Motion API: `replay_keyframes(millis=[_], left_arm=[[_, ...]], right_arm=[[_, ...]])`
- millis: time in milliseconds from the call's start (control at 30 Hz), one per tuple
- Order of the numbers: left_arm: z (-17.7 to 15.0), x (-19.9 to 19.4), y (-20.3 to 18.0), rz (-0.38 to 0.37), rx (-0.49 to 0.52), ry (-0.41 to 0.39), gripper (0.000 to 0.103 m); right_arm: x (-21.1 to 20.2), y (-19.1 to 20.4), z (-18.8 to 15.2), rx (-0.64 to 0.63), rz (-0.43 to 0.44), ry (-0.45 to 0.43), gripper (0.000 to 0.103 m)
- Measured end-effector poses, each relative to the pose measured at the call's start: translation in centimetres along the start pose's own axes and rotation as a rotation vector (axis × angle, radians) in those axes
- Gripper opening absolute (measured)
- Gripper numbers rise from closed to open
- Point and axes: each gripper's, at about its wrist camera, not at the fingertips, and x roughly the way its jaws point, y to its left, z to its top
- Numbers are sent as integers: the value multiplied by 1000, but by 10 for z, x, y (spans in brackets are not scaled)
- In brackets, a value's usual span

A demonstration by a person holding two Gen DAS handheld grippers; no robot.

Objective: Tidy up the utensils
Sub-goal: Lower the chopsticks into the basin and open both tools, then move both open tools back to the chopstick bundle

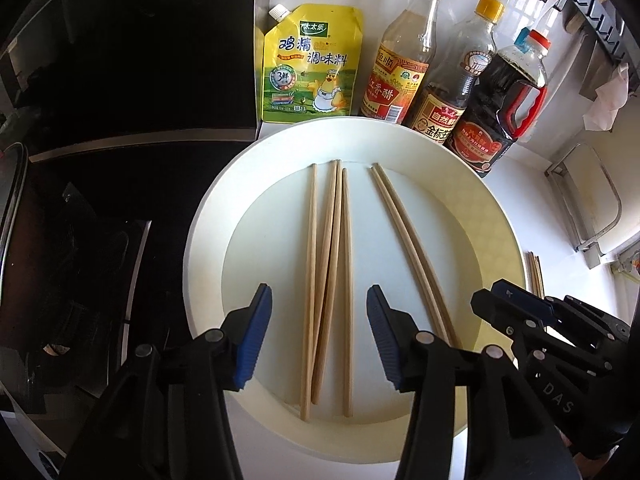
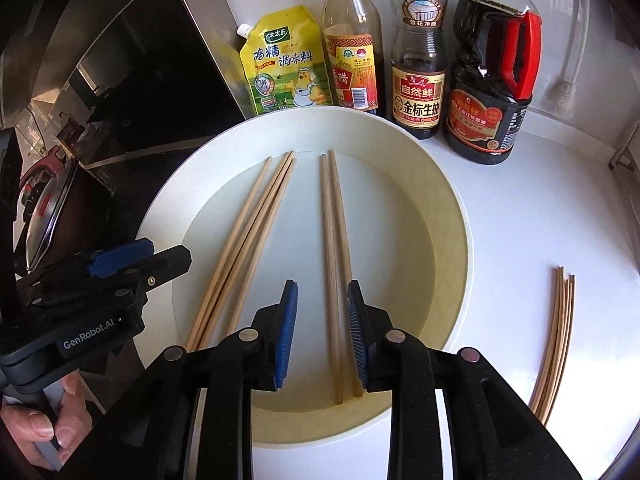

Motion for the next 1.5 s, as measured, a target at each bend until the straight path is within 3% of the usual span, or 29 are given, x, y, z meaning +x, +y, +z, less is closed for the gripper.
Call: replay_keyframes(millis=[300, 600, 1067, 1500], left_arm=[[-11, -23, -16, 0, 22, -40, 49], [-30, -31, -50, -21, 58, -29, 49], [-50, -17, -137, -75, 130, 10, 50], [-71, -6, -206, -80, 196, 42, 53]], right_arm=[[-30, -10, -23, 21, 21, -48, 27], [-56, -38, -45, 56, -2, -67, 29], [-90, -126, -93, 158, -106, -60, 29], [-93, -204, -126, 240, -138, -27, 29]])
